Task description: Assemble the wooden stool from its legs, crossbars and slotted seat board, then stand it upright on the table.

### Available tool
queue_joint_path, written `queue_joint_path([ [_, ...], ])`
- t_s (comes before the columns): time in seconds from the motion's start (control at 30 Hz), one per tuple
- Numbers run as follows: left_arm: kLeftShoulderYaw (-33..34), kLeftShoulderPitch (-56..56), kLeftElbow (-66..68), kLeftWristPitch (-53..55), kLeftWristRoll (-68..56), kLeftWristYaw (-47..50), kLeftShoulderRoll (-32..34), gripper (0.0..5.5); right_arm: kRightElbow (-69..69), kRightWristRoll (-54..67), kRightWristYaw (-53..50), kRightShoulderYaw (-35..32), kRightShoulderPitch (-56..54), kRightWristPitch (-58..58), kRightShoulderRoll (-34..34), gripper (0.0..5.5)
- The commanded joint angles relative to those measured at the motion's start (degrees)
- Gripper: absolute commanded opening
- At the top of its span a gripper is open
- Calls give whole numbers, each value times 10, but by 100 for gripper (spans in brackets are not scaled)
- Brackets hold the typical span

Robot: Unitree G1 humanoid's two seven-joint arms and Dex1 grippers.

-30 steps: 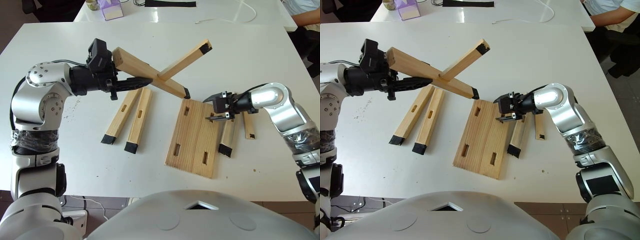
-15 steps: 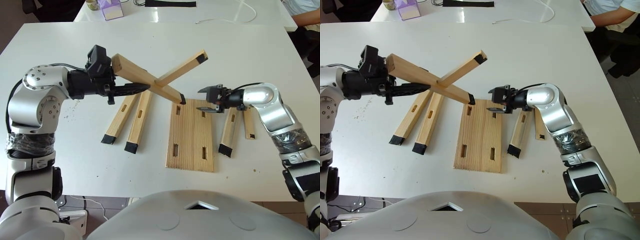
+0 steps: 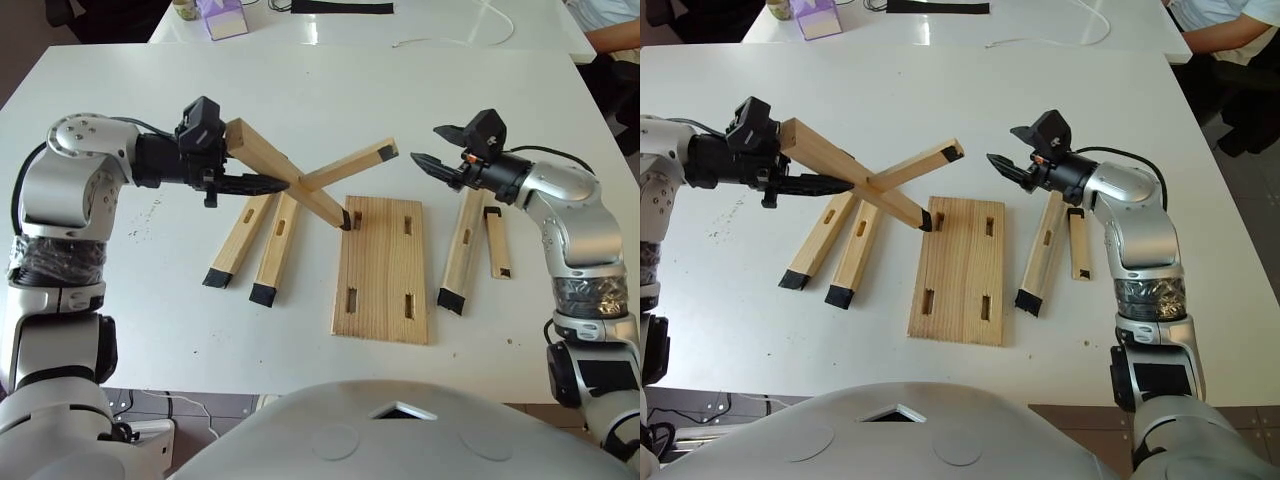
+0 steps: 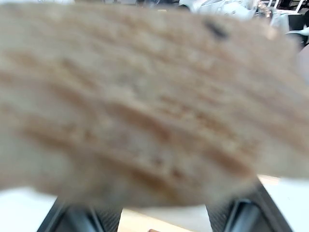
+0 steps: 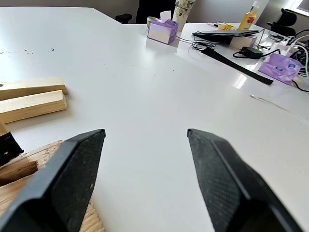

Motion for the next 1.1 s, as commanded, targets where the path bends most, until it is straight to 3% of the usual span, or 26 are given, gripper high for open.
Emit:
queue_joint_path([
  [0.03, -6, -46, 21, -11, 8, -22, -6, 201, -19, 10, -18, -10, 30, 11, -3, 314],
  [1.1, -83, -123, 163, -70, 95, -85, -65, 201, -52, 12, -81, 8, 94, 12, 31, 314],
])
